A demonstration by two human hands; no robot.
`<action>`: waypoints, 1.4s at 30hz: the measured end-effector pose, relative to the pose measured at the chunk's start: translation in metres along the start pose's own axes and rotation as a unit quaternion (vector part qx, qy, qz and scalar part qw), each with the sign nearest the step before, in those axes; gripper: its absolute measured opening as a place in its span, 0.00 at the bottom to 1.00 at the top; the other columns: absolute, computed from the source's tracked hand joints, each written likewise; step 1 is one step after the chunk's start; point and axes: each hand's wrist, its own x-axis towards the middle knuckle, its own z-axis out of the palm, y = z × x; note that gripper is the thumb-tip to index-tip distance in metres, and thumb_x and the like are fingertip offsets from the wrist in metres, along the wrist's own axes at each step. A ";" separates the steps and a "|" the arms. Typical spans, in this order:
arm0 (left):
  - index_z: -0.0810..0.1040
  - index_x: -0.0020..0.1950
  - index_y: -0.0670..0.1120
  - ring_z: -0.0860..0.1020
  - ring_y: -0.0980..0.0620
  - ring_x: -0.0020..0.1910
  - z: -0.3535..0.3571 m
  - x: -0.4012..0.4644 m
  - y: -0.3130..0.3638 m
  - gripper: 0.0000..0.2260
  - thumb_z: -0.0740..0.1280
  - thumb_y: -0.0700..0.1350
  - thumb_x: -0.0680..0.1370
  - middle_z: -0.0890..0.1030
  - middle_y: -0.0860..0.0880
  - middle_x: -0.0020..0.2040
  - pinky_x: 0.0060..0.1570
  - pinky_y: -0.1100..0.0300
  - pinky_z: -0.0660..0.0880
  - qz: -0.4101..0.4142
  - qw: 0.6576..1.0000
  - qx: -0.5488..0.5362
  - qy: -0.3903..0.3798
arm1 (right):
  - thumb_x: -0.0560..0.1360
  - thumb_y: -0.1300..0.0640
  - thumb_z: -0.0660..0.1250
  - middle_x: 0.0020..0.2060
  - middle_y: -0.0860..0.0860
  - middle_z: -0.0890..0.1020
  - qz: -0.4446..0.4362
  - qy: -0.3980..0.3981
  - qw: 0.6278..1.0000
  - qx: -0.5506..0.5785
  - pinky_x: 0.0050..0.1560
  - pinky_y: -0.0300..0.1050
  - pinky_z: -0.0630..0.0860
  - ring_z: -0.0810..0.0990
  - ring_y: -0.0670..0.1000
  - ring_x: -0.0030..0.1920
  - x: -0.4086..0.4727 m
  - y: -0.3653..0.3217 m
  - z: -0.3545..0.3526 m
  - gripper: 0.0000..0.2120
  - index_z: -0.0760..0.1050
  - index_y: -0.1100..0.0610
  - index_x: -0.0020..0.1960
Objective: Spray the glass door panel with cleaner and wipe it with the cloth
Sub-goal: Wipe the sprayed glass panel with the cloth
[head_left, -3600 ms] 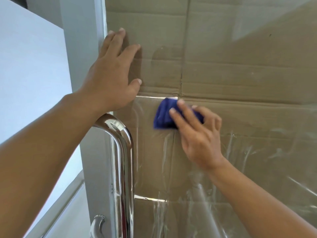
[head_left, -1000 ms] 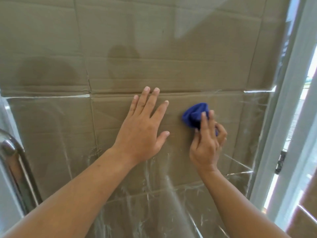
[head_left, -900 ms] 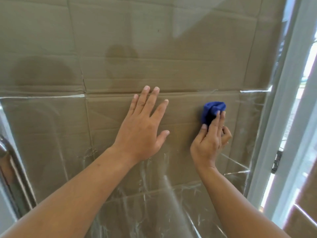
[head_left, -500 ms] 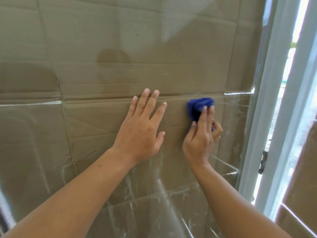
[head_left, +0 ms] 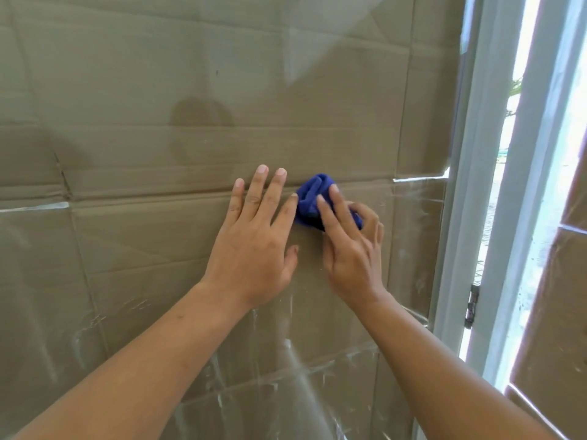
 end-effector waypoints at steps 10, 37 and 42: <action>0.68 0.75 0.41 0.50 0.38 0.80 0.011 0.011 0.018 0.32 0.68 0.52 0.74 0.57 0.38 0.79 0.76 0.38 0.50 0.033 0.999 0.003 -0.024 | 0.81 0.59 0.61 0.77 0.54 0.68 0.137 0.032 0.990 -0.010 0.62 0.54 0.68 0.70 0.59 0.62 -0.012 0.029 -0.005 0.24 0.69 0.56 0.77; 0.71 0.73 0.41 0.50 0.37 0.79 0.048 0.041 0.076 0.29 0.67 0.52 0.74 0.58 0.37 0.79 0.76 0.37 0.49 0.077 0.997 0.011 -0.023 | 0.83 0.55 0.57 0.77 0.50 0.68 0.339 0.095 0.936 0.013 0.64 0.61 0.70 0.71 0.57 0.61 -0.014 0.104 -0.011 0.23 0.67 0.54 0.78; 0.71 0.73 0.40 0.51 0.36 0.79 0.053 0.036 0.080 0.30 0.68 0.51 0.73 0.59 0.37 0.79 0.76 0.36 0.49 0.089 0.995 0.016 -0.030 | 0.82 0.57 0.58 0.77 0.54 0.67 0.273 0.069 0.959 -0.006 0.66 0.58 0.69 0.71 0.59 0.61 -0.037 0.085 -0.012 0.24 0.66 0.56 0.78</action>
